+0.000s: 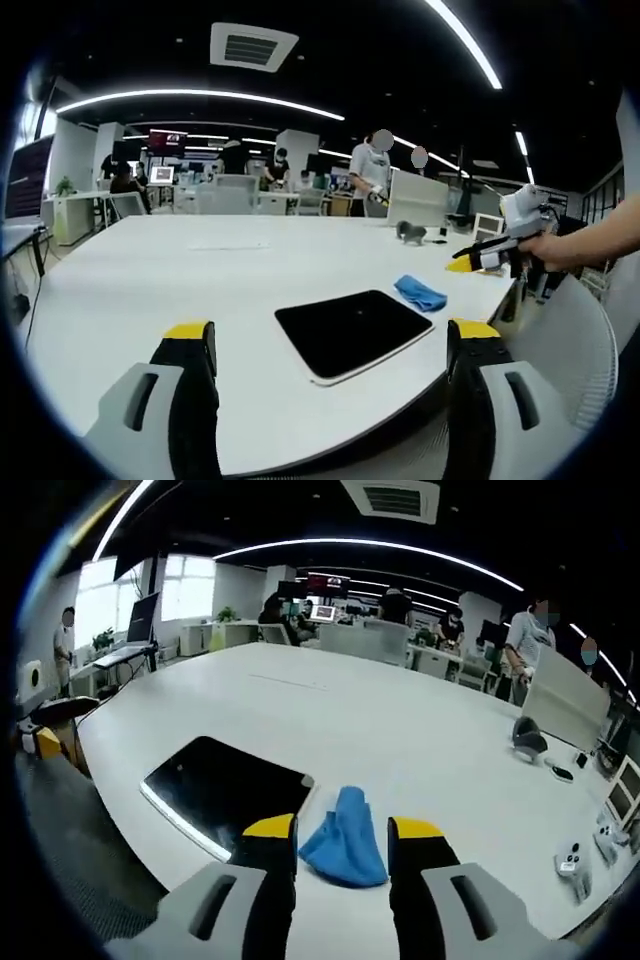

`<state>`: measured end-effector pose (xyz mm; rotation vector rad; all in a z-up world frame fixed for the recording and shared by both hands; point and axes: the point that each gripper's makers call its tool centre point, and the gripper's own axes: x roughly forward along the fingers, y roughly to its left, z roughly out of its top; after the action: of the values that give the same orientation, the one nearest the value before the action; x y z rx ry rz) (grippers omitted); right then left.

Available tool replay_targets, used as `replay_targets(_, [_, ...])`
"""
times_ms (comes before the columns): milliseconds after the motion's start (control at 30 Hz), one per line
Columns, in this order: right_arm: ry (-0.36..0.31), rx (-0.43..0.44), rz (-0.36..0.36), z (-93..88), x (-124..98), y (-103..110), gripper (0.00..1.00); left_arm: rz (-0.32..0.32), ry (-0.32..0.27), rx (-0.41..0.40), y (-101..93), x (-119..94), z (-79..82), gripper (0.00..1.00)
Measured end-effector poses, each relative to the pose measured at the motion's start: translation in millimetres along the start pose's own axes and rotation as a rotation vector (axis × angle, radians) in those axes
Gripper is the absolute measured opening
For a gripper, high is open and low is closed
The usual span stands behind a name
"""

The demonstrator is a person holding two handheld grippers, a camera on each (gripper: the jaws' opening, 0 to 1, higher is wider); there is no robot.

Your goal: Wipe the mirror surface with the cleaning cloth until all visible marks leave the cleaned area.

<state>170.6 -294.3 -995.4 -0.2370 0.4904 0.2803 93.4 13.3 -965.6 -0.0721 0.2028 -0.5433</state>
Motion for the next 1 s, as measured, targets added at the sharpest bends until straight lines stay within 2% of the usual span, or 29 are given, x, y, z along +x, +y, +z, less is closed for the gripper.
replay_targets(500, [0.084,0.025,-0.006,-23.3,43.6,-4.9,0.28,0.0,-0.001,-0.001,0.0,0.4,0.4,0.94])
replay_targets(633, [0.123,-0.015,0.003,-35.3,52.7,-4.7,0.27,0.002,-0.001,-0.001,0.2,0.3,0.4,0.95])
replay_targets(800, [0.119,0.059,0.007,-36.8,61.0,-7.9,0.26,0.009,-0.003,0.0,1.5,0.0,0.4,0.96])
replay_targets(1000, [0.144,0.08,0.001,-42.0,69.5,-10.6,0.25,0.006,-0.003,0.0,1.3,0.2,0.3,0.96])
